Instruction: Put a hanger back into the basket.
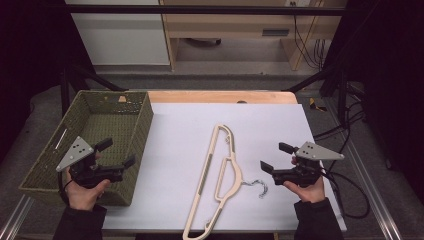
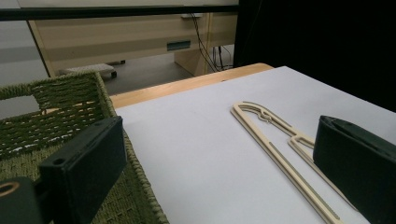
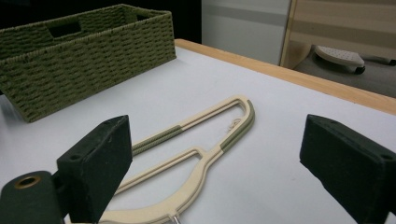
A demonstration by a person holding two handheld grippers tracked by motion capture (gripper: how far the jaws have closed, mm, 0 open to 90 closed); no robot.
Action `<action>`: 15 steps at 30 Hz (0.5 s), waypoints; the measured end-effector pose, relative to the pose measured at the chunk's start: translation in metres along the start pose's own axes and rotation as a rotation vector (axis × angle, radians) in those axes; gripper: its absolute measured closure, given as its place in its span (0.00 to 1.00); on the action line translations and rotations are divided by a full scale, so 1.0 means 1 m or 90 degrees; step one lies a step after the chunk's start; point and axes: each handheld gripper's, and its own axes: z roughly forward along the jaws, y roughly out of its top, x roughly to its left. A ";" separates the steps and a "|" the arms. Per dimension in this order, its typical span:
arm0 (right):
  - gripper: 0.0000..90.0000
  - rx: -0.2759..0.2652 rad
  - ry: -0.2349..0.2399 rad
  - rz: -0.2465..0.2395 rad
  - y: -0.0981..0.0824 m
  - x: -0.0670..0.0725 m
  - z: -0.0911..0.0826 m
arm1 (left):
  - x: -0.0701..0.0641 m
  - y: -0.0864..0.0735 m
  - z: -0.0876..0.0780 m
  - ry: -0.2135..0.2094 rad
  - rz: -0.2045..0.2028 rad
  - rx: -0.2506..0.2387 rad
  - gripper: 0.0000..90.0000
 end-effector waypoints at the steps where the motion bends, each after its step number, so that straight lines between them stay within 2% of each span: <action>1: 0.12 0.003 0.001 0.001 -0.001 0.001 0.002 | 0.000 0.000 0.000 0.000 0.000 0.000 0.03; 5: 0.15 0.037 0.014 -0.014 -0.006 0.003 0.012 | -0.001 0.000 0.002 -0.001 -0.002 0.002 0.03; 6: 0.15 0.037 0.014 -0.014 -0.006 0.003 0.012 | -0.001 0.000 0.002 -0.001 -0.002 0.002 0.03; 7: 0.18 0.059 0.022 -0.020 -0.009 0.004 0.018 | -0.002 -0.001 0.002 -0.001 0.002 0.007 0.03; 9: 0.19 0.065 0.026 -0.021 -0.010 0.004 0.020 | -0.002 -0.001 0.003 -0.002 0.003 0.008 0.03; 11: 0.24 0.090 0.039 -0.030 -0.015 0.005 0.027 | -0.004 -0.001 0.004 -0.003 0.002 0.007 0.03; 12: 0.24 0.090 0.039 -0.030 -0.015 0.005 0.027 | -0.004 -0.001 0.004 -0.003 0.002 0.007 0.03; 13: 0.30 0.103 0.048 -0.038 -0.018 0.005 0.030 | -0.004 -0.001 0.004 -0.004 0.005 0.010 0.03; 15: 0.32 0.113 0.056 -0.042 -0.021 0.004 0.033 | -0.005 -0.002 0.005 -0.006 0.007 0.013 0.03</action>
